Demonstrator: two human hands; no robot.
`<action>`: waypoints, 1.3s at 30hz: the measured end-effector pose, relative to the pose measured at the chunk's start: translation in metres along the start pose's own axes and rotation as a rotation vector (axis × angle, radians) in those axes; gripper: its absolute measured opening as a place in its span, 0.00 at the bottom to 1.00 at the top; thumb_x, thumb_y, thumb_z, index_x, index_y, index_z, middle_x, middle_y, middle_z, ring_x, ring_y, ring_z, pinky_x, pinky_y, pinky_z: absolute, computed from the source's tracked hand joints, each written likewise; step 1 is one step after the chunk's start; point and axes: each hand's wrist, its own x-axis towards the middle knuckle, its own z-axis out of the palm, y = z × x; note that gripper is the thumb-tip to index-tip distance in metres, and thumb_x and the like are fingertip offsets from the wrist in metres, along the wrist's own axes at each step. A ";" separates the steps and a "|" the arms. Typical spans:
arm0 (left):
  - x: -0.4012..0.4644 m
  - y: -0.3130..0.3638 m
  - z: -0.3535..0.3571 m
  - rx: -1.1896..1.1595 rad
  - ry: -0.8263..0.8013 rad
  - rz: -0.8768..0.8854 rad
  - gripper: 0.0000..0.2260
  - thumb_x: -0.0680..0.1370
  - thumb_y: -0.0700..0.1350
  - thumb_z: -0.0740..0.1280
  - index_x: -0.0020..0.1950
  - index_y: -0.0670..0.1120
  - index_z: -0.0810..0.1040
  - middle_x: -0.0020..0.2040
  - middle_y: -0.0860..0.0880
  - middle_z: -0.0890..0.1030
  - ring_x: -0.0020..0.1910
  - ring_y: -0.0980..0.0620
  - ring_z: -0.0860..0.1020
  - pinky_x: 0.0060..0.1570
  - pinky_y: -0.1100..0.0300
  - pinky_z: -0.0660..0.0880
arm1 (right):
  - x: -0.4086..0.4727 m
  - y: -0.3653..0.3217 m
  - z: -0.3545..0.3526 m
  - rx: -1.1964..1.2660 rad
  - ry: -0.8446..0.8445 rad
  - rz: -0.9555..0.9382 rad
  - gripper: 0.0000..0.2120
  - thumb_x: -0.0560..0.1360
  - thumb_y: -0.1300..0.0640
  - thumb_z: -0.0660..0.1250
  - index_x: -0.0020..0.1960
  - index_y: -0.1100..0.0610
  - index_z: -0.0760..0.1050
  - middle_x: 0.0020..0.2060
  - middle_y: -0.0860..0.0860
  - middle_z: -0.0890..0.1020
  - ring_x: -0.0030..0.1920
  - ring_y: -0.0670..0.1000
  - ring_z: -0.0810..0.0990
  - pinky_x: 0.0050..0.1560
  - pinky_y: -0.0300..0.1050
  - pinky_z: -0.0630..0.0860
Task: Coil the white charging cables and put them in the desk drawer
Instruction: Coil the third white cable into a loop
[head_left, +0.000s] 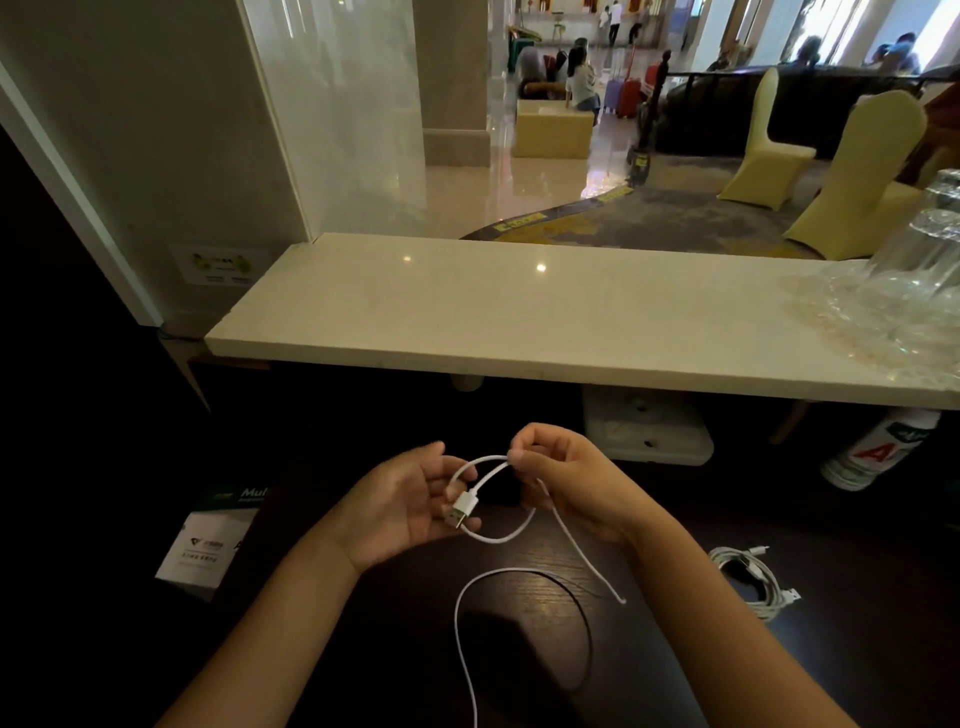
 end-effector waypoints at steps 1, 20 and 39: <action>0.001 -0.002 0.001 0.051 0.030 0.033 0.11 0.73 0.47 0.62 0.42 0.40 0.78 0.29 0.48 0.74 0.26 0.56 0.75 0.37 0.57 0.80 | 0.000 0.001 0.001 -0.075 0.026 -0.024 0.07 0.76 0.65 0.62 0.40 0.59 0.72 0.24 0.48 0.73 0.23 0.45 0.69 0.28 0.38 0.68; -0.002 -0.001 0.016 0.402 0.074 0.270 0.05 0.74 0.36 0.65 0.39 0.40 0.79 0.38 0.45 0.83 0.40 0.49 0.84 0.37 0.61 0.79 | 0.003 -0.007 0.006 -0.284 0.156 -0.247 0.06 0.75 0.62 0.65 0.40 0.59 0.71 0.27 0.50 0.75 0.28 0.46 0.71 0.31 0.36 0.69; 0.002 -0.004 0.002 0.073 -0.110 0.133 0.14 0.61 0.50 0.77 0.41 0.43 0.84 0.31 0.48 0.81 0.33 0.52 0.82 0.42 0.58 0.81 | 0.019 -0.006 0.000 -0.333 0.125 -0.180 0.01 0.74 0.61 0.66 0.46 0.58 0.74 0.36 0.52 0.80 0.36 0.48 0.79 0.36 0.40 0.78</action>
